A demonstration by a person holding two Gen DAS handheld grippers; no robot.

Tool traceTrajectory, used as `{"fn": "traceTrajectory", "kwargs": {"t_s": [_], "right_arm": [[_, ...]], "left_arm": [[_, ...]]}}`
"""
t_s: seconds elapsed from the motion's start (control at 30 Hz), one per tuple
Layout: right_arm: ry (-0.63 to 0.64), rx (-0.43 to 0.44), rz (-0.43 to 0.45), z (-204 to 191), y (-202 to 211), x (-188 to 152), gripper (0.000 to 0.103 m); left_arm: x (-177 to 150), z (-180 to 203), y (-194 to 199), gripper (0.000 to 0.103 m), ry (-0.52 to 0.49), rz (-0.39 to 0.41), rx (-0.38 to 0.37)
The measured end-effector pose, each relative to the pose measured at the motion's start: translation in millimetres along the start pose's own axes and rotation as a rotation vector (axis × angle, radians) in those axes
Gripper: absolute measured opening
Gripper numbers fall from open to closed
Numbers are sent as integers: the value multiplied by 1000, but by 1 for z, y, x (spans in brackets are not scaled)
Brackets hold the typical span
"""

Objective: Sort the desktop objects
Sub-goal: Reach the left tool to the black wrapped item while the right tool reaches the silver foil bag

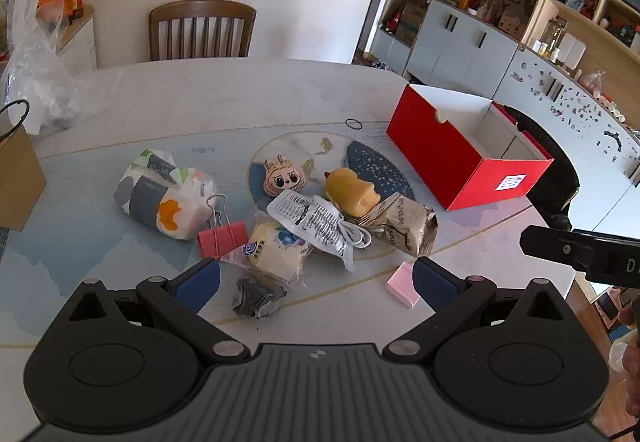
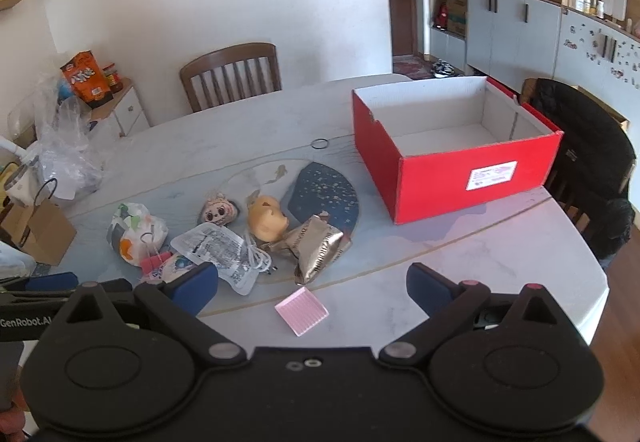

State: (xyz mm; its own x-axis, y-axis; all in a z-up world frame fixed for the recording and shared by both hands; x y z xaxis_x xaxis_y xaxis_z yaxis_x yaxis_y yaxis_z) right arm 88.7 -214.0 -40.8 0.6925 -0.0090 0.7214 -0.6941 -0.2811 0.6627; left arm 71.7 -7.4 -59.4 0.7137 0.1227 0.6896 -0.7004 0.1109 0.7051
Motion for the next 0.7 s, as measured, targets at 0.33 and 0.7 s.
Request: {"fn": "traceTrajectory", "kwargs": {"t_s": [0.33, 0.7], "right_arm": [[83, -3, 21, 0, -9, 2, 99], [183, 30, 4, 3, -40, 6, 97]], "left_arm": [[5, 3, -4, 103, -30, 10, -40], [-9, -10, -30, 103, -87, 14, 25]]}}
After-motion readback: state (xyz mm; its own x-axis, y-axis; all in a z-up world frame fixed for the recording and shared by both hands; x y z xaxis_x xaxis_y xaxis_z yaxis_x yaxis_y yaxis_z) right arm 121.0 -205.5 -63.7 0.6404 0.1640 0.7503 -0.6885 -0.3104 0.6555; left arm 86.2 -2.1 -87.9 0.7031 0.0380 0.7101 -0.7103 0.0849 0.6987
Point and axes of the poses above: each gripper's, at about its wrist camera, not at the fingertips, and y roughly against the way its jaws point, z to its right, x to its top, the point moved 9 cm from there along -y, roughly the way its jaws point, and after that the axes turned 4 degrees about x, right-handed, at the moved point
